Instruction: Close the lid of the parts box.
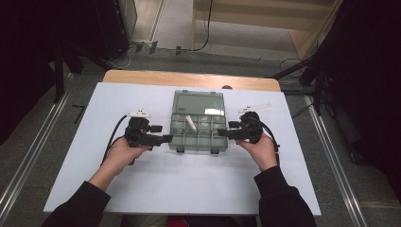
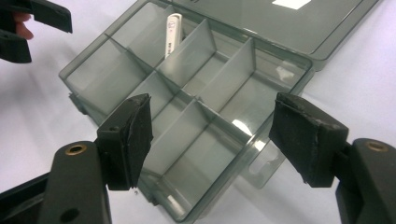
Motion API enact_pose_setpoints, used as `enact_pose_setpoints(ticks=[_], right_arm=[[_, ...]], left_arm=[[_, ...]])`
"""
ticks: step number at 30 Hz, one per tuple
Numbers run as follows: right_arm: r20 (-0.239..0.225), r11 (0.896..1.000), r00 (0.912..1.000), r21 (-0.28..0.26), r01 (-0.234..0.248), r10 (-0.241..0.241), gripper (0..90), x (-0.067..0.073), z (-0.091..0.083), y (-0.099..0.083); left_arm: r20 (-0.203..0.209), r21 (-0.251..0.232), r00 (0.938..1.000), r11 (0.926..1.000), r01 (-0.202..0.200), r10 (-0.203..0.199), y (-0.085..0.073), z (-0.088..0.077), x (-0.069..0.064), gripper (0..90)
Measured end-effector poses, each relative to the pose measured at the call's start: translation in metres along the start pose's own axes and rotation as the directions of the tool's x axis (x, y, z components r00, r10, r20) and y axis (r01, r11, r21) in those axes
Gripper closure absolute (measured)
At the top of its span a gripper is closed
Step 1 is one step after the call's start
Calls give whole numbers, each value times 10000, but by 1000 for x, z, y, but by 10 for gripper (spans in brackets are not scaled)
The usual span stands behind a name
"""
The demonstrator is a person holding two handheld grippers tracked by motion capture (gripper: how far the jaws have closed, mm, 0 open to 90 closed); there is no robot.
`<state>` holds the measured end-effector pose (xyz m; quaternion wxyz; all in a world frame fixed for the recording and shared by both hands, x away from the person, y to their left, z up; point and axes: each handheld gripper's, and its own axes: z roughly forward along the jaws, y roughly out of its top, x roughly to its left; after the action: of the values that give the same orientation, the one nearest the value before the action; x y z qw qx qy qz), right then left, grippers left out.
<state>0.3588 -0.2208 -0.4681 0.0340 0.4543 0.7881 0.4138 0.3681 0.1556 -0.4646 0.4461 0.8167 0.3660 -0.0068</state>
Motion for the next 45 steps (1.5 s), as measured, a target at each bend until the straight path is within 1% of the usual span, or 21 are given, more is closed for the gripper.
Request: enact_pose_setpoints(ticks=[3,5,8,11,12,16,23,25,27,32,36,38,39,40,42,45], right_arm=[[143,10000,9999,45,2,-3,300,-3,1,2],[128,9999,9999,29,-102,101,299,-5,2,4],[140,9998,9997,-4,-186,186,299,-8,3,7],[201,9997,9995,46,-261,260,299,-10,4,8],[215,9997,9994,44,-260,259,299,-11,4,9],[295,9990,9986,54,-436,434,300,-16,5,13],[292,9984,9980,7,-564,563,299,-22,8,22],[332,9983,9978,79,-570,567,300,-24,10,25],[343,9984,9978,95,-562,559,300,-26,11,28],[444,9980,9971,120,-625,619,300,-32,17,36],[480,9972,9963,166,-723,714,300,-36,22,42],[600,9974,9959,180,-693,681,300,-37,23,43],[693,9971,9951,254,-724,705,300,-37,25,45],[714,9969,9948,274,-744,723,300,-38,26,46],[673,9962,9943,236,-839,821,299,-40,28,48],[741,9960,9938,262,-856,835,299,-43,32,52]], left_arm=[[-118,0,9999,10000,32,-32,5,4,3,284],[-204,-15,9998,10000,67,-67,7,6,5,284],[-260,-138,9994,9997,219,-223,8,9,8,285],[-437,21,9987,9997,249,-248,10,12,11,287],[-472,0,9986,9997,247,-246,11,13,12,287],[-493,-20,9980,9992,401,-401,18,17,15,287],[-654,-27,9969,9991,432,-433,30,27,18,287],[-679,-136,9959,9982,589,-597,33,29,21,296],[-793,-204,9946,9976,656,-670,36,31,24,296],[-1082,-163,9916,9975,691,-704,45,38,29,296],[-1115,-236,9909,9970,731,-753,51,41,31,296],[-1155,-319,9899,9964,788,-820,54,43,33,297],[-1155,-254,9901,9966,778,-803,55,43,33,296],[-1237,-231,9893,9969,754,-777,56,45,34,297],[-1324,-219,9880,9967,776,-798,58,47,35,296],[-1415,-305,9851,9951,944,-978,61,50,38,296]])
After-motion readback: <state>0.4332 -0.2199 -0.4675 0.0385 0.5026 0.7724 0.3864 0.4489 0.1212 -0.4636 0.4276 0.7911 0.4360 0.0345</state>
